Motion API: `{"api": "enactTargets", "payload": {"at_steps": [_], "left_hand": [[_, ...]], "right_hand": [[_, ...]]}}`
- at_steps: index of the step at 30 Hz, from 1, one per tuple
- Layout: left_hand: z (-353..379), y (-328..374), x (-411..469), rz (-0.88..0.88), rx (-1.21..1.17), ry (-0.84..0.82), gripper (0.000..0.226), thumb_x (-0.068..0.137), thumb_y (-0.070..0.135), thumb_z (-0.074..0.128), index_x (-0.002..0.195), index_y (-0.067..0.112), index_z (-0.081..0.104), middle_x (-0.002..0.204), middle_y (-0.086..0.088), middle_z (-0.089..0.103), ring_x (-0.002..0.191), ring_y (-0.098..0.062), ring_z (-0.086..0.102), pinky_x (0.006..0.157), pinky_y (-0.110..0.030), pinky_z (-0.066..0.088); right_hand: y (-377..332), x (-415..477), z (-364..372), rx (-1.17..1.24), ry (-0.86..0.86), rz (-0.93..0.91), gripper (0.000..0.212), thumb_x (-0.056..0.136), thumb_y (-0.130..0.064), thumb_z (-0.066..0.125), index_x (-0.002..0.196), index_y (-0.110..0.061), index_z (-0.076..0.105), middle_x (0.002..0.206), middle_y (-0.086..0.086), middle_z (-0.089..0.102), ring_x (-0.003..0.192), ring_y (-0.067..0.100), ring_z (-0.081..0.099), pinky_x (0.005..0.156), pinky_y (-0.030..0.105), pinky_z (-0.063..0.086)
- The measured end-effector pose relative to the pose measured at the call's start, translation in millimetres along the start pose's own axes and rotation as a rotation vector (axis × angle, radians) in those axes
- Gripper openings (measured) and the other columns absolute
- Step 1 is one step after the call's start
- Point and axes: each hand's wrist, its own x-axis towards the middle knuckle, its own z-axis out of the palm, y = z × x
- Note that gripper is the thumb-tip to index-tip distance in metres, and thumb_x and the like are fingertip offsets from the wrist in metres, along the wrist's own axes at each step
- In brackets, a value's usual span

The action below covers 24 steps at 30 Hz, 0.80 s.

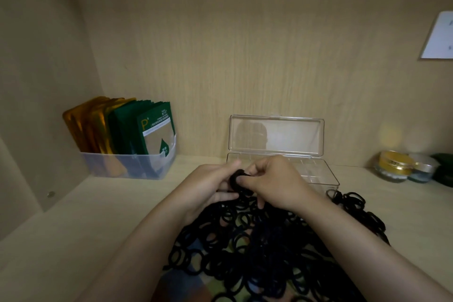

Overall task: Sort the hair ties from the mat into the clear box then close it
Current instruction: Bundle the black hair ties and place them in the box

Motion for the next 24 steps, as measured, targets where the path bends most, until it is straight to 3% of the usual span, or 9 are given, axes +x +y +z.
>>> {"api": "enactTargets", "payload": {"at_steps": [3,7,10,13,14,16,18,21,24], "left_hand": [[-1,-2,0,0.033,0.071,0.001,0.021,0.094,0.013,0.063,0.111,0.019,0.074,0.116,0.000,0.074,0.105,-0.010,0.071,0.083,-0.020,0.057],[-9,-1,-1,0.035,0.076,0.011,0.024,0.097,0.006,0.058,0.115,0.013,0.073,0.111,-0.004,0.076,0.102,-0.016,0.072,0.079,-0.021,0.058],[-16,-1,-1,0.028,0.173,0.085,0.024,0.097,0.007,0.059,0.116,0.010,0.073,0.103,-0.008,0.077,0.092,-0.016,0.074,0.077,-0.019,0.059],[-24,2,-2,0.016,0.241,0.197,0.022,0.096,0.006,0.060,0.111,0.010,0.075,0.096,-0.006,0.078,0.081,-0.014,0.074,0.071,-0.017,0.059],[-27,4,-2,0.019,0.250,0.221,0.021,0.096,0.006,0.060,0.110,0.011,0.075,0.096,-0.004,0.078,0.082,-0.014,0.074,0.071,-0.018,0.059],[-30,6,-3,0.038,0.272,0.250,0.020,0.096,0.005,0.060,0.107,0.011,0.074,0.094,-0.001,0.077,0.077,-0.009,0.073,0.067,-0.016,0.058],[-32,7,-3,0.055,0.286,0.256,0.020,0.096,0.004,0.058,0.106,0.013,0.074,0.091,0.001,0.075,0.071,-0.005,0.072,0.061,-0.013,0.055],[-33,4,-1,0.071,0.323,0.248,0.022,0.096,0.005,0.058,0.109,0.016,0.072,0.090,0.003,0.074,0.075,-0.005,0.071,0.063,-0.012,0.055],[-31,1,1,0.087,0.348,0.231,0.024,0.096,0.008,0.058,0.113,0.019,0.071,0.093,0.004,0.074,0.085,-0.010,0.071,0.071,-0.016,0.058]], "right_hand": [[1,-1,1,-0.010,-0.017,-0.017,0.018,0.084,-0.034,0.074,0.077,-0.017,0.071,0.053,0.011,0.067,0.042,0.015,0.058,0.042,0.018,0.038],[-4,-4,-5,0.106,-0.157,0.001,0.014,0.084,-0.031,0.078,0.087,-0.018,0.073,0.059,0.008,0.068,0.038,0.016,0.050,0.037,0.020,0.034],[-6,-4,-12,0.072,-0.148,-0.032,0.015,0.088,-0.030,0.074,0.095,-0.017,0.072,0.076,0.006,0.075,0.045,0.014,0.059,0.037,0.021,0.038],[-2,0,-18,-0.232,-0.017,-0.144,0.006,0.089,-0.026,0.071,0.085,-0.022,0.074,0.080,-0.002,0.074,0.048,0.001,0.060,0.049,0.014,0.043],[-2,-1,-17,-0.350,-0.029,-0.191,0.005,0.088,-0.027,0.071,0.087,-0.024,0.075,0.085,-0.006,0.073,0.058,-0.003,0.063,0.059,0.012,0.045],[0,-4,-9,-0.585,-0.145,-0.275,0.021,0.086,-0.036,0.071,0.107,-0.030,0.073,0.107,-0.012,0.069,0.092,0.001,0.064,0.083,0.022,0.050],[3,-8,6,-0.801,-0.269,-0.319,0.047,0.087,-0.043,0.065,0.132,-0.033,0.058,0.125,-0.008,0.059,0.113,0.016,0.059,0.095,0.035,0.049],[7,-11,19,-0.962,-0.303,-0.302,0.050,0.092,-0.042,0.054,0.141,-0.031,0.046,0.128,0.000,0.052,0.113,0.027,0.059,0.087,0.040,0.051],[8,-4,27,-0.981,-0.201,-0.298,0.030,0.094,-0.031,0.053,0.123,-0.026,0.060,0.114,0.002,0.057,0.103,0.028,0.062,0.075,0.037,0.050]]}}
